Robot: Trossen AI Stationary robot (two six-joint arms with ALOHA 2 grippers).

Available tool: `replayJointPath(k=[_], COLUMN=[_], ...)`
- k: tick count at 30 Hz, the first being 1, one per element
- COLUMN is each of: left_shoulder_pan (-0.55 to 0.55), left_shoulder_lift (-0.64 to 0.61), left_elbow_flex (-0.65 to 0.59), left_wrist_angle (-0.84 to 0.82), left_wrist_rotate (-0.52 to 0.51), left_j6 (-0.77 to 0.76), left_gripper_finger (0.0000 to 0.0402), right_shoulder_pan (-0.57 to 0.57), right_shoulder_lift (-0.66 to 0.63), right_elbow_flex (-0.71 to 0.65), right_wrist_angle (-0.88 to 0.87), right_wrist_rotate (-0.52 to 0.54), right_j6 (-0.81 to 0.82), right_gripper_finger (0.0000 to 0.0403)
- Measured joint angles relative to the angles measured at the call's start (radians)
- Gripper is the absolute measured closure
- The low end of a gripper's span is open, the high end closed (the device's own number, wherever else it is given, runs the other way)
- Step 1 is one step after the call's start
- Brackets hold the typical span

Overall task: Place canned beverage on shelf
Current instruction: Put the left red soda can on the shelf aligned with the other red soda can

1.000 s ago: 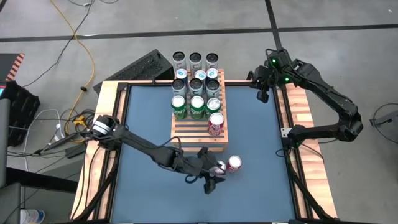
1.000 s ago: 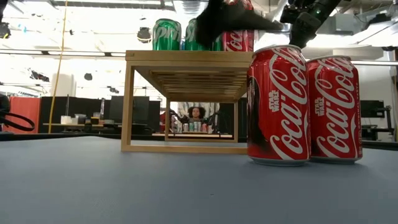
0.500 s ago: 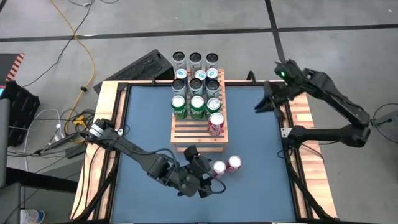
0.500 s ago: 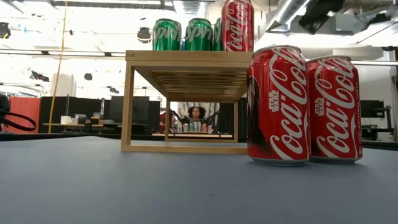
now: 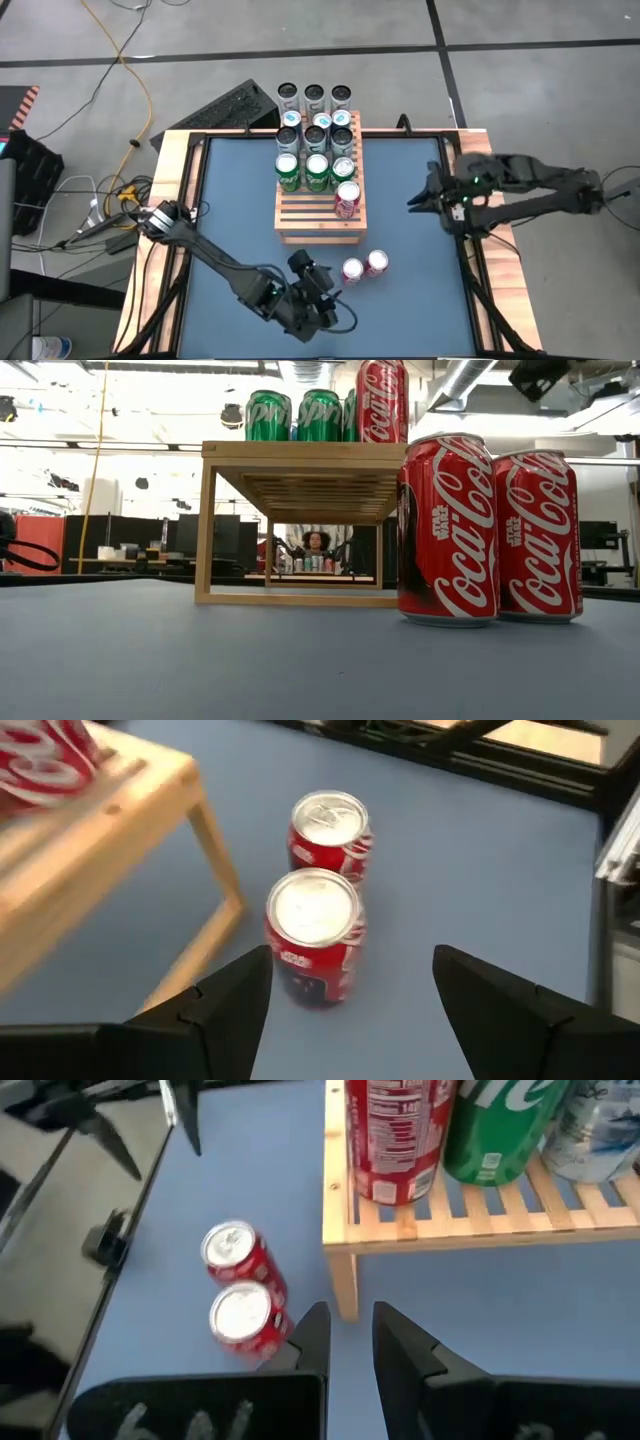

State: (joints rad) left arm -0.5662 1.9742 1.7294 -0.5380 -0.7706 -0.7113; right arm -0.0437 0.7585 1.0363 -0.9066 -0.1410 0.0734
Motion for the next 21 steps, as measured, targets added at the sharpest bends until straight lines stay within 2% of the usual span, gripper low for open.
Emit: replayJointPath(k=[3,5,7,9,12,16,21], left_shoulder_pan=[-0.031,-0.062,-0.087,-0.105,-0.126,-0.166,-0.183], left_shoulder_lift=[0.000,0.000,0.002,0.002,0.008,-0.024,-0.077], left_elbow_flex=[0.000,0.001,-0.014,-0.062,-0.170,-0.313,-0.518], left_wrist_angle=[-0.081,-0.157,-0.202,-0.165,0.028,0.306,0.658], left_wrist_rotate=[-0.123,-0.210,-0.222,-0.190,-0.193,-0.268,-0.212], left_j6=[0.001,-0.059,-0.144,-0.215,-0.281,-0.278,-0.210], left_gripper_finger=[0.0139,0.0139,0.0139,0.0139,0.0139,0.0139,0.0139], right_shoulder_pan=[0.100,0.162,0.215,0.273,0.365,0.481,0.610], right_shoulder_lift=[-0.027,-0.028,-0.010,0.027,0.103,0.202,0.312], right_elbow_flex=[-0.107,-0.161,-0.201,-0.221,-0.226,-0.225,-0.225], right_wrist_angle=[0.133,0.218,0.278,0.315,0.364,0.403,0.497], right_wrist_rotate=[0.101,0.167,0.238,0.289,0.349,0.446,0.572], right_j6=[0.073,0.111,0.143,0.162,0.196,0.296,0.404], right_gripper_finger=[0.0340,0.0340,0.0340,0.0340,0.0340,0.0340,0.0340])
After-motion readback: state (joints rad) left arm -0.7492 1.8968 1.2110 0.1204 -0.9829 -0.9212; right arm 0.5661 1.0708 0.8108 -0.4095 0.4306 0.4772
